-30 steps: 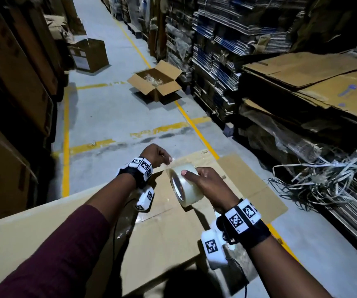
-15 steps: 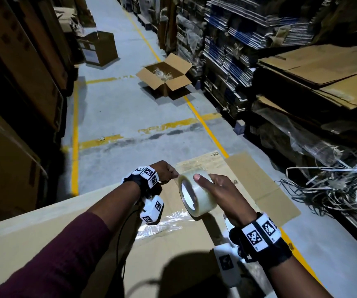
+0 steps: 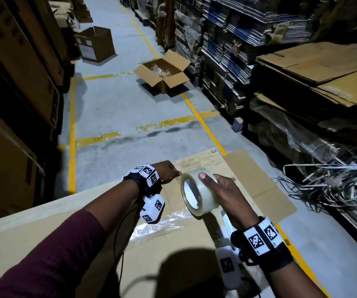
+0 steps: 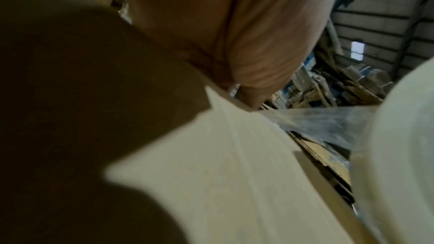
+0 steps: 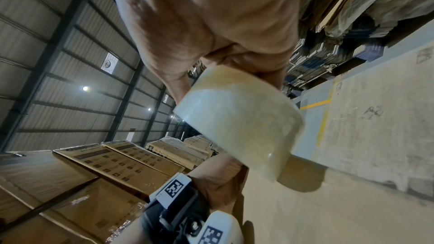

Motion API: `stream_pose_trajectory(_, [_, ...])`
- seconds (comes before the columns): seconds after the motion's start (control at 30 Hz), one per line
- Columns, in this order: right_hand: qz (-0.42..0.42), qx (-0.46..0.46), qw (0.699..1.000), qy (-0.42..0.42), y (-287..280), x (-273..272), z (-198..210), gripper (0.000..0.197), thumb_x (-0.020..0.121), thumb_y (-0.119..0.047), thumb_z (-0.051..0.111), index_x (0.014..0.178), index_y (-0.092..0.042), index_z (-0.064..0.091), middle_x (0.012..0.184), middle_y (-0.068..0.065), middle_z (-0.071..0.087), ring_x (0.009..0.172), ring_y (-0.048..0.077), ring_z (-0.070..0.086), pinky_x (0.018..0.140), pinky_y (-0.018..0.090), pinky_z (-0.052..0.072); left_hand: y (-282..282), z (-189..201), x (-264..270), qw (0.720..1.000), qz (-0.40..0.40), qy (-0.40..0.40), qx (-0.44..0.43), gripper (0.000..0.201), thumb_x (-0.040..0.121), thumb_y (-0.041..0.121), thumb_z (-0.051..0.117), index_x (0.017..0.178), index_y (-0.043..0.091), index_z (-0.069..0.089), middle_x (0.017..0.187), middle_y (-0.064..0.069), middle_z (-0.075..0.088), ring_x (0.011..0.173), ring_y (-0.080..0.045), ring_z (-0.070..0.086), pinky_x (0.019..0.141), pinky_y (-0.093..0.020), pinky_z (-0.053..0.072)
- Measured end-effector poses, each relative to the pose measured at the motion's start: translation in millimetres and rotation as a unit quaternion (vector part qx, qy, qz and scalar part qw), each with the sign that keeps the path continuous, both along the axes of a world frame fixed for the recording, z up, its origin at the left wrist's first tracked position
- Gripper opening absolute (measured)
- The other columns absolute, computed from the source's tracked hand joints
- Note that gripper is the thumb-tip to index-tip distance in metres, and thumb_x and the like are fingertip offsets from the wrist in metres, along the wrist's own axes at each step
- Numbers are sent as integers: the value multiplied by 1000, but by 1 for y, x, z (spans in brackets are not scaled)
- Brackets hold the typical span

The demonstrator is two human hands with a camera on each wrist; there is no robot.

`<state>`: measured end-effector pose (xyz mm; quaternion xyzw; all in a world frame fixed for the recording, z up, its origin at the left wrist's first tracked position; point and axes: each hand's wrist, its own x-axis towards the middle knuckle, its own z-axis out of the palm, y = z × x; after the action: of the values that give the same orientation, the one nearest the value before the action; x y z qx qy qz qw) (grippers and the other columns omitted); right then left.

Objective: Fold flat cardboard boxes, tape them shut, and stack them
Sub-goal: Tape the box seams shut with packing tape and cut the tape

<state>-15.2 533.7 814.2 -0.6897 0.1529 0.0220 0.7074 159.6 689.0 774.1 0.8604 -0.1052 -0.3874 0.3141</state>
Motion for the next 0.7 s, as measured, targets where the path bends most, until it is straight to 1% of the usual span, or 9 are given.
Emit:
stream_pose_trajectory(0.07, [-4,-10,1000,0,1,-3,4,36,97,-41,65,72,-17,70,70,1,67,66,13,62,68,27,45,3,1,1,998,25,4,-65,28,98,28,63,78,8,64,71,-9,61,64,-23,54,58,-25,44])
stream_pose_trajectory(0.1, [-6,-16,1000,-1,2,-5,5,41,98,-41,64,61,-22,64,64,-3,62,61,11,58,64,25,42,4,1,-1,996,31,0,-87,27,97,24,64,75,9,65,63,-3,61,53,-19,53,52,-22,43])
stream_pose_trajectory(0.17, [-10,-44,999,-1,3,-5,6,49,97,-45,64,53,-25,55,60,-5,55,58,11,52,63,27,39,9,0,-6,993,29,-24,-108,21,96,14,64,79,6,71,52,1,56,41,-12,47,47,-19,38])
stream_pose_trajectory(0.27, [-20,-55,998,7,5,-8,5,46,95,-52,64,60,-23,63,65,0,64,63,13,59,69,30,43,17,-10,-15,985,84,7,-149,21,86,27,78,81,7,80,62,-9,51,49,-19,37,54,-25,32])
stream_pose_trajectory(0.33, [-19,-59,998,13,8,-12,8,46,96,-52,61,64,-20,69,67,1,70,64,11,64,70,26,47,18,-15,-22,981,112,21,-157,32,76,39,84,80,8,80,63,-10,48,54,-19,33,56,-28,30])
stream_pose_trajectory(0.4, [-28,-80,996,16,11,-15,13,54,99,-48,59,51,-24,63,53,-8,62,52,3,57,57,14,41,14,-14,-27,979,121,13,-162,31,80,32,82,82,2,76,58,-7,41,48,-17,27,52,-24,25])
stream_pose_trajectory(0.47, [-42,-96,994,25,13,-19,16,55,99,-48,59,50,-24,55,47,-12,53,44,0,49,46,11,34,10,-11,-30,981,127,-3,-146,24,81,27,82,80,5,72,58,-6,41,44,-16,28,51,-24,28])
stream_pose_trajectory(0.57, [-58,-121,990,44,12,-28,17,55,94,-57,63,57,-20,44,53,-5,44,49,10,43,54,23,31,7,-5,-31,984,128,-43,-118,35,81,35,82,66,6,70,50,-4,48,39,-18,37,54,-24,36])
stream_pose_trajectory(0.7, [-43,-122,990,60,6,-65,14,70,81,-72,64,63,-12,33,69,9,32,63,18,34,68,35,25,6,-5,-36,987,94,-77,-109,45,82,41,81,68,0,69,51,-6,53,42,-18,44,55,-22,40])
